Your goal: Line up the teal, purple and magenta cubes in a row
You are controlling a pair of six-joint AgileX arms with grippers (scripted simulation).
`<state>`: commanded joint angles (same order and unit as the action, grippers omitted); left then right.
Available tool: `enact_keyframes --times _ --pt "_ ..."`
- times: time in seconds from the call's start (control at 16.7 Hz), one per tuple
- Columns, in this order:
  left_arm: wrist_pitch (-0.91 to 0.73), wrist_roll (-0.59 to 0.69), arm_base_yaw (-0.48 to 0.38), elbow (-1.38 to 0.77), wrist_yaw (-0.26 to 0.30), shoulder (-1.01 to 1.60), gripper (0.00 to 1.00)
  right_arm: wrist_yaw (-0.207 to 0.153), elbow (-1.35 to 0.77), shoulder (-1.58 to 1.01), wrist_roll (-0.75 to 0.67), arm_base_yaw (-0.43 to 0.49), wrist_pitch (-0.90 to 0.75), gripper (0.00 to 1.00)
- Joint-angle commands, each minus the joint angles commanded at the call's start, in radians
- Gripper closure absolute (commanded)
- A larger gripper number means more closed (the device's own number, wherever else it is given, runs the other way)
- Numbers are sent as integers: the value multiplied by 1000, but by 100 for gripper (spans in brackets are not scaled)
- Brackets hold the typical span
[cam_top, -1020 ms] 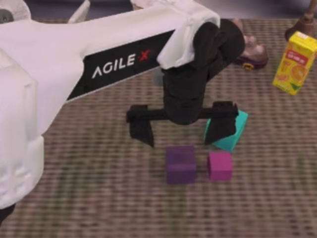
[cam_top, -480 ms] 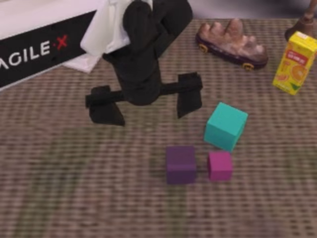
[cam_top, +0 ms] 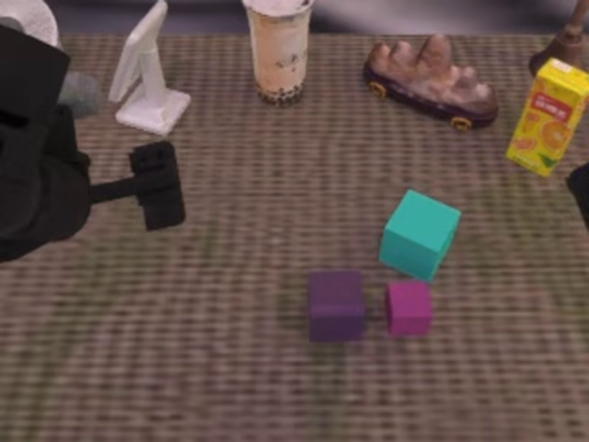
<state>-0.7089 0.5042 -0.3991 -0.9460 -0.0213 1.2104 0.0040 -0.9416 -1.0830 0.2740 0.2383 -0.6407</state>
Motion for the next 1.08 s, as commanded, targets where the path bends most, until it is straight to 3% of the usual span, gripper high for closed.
enact_keyframes --times 0.3,0.6,0.84,1.08 --pt "271 -204 186 438 4 -507 0 2 -412 -536 121 105 -293 0" --pt "526 -388 332 769 12 -955 0 1 -745 -908 216 189 -513 0" --pt "672 -482 403 915 19 -1165 0 -1 -920 -1079 262 230 -610 0" --pt "709 -504 419 946 21 -1210 0 -1 -961 -1119 272 240 -630 0"
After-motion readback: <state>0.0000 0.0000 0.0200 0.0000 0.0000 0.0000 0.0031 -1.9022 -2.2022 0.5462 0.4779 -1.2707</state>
